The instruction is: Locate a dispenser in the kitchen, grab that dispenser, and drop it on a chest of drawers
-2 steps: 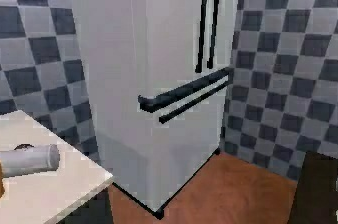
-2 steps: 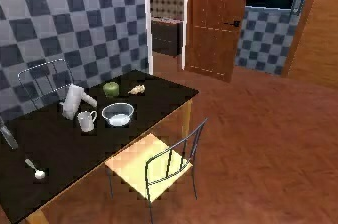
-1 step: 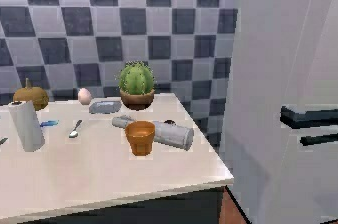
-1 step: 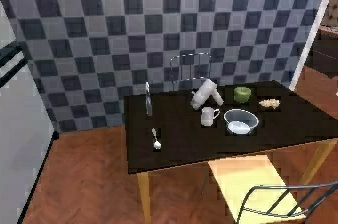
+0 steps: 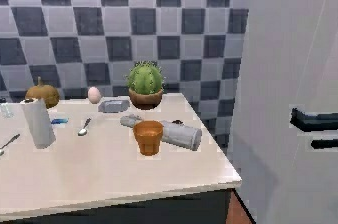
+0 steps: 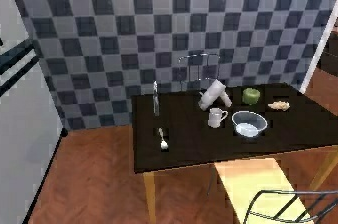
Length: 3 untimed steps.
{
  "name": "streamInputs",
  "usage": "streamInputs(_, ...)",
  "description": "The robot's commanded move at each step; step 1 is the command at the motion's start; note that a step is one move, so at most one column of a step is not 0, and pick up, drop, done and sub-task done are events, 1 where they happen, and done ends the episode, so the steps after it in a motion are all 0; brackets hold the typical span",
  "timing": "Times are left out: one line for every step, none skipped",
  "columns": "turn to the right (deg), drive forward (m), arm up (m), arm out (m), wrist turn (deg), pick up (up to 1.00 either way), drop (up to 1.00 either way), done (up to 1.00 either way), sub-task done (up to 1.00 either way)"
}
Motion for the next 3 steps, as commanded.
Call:
streamInputs(45.0, 0.00, 0.00, 0.00, 0.0, 0.00, 0.00, 0.00, 0.00)
streamInputs(12.0, 0.00, 0.00, 0.00, 0.0, 0.00, 0.00, 0.00, 0.00)
streamInputs(0.0, 0.65, 0.00, 0.00, 0.0, 0.00, 0.00, 0.00, 0.00)
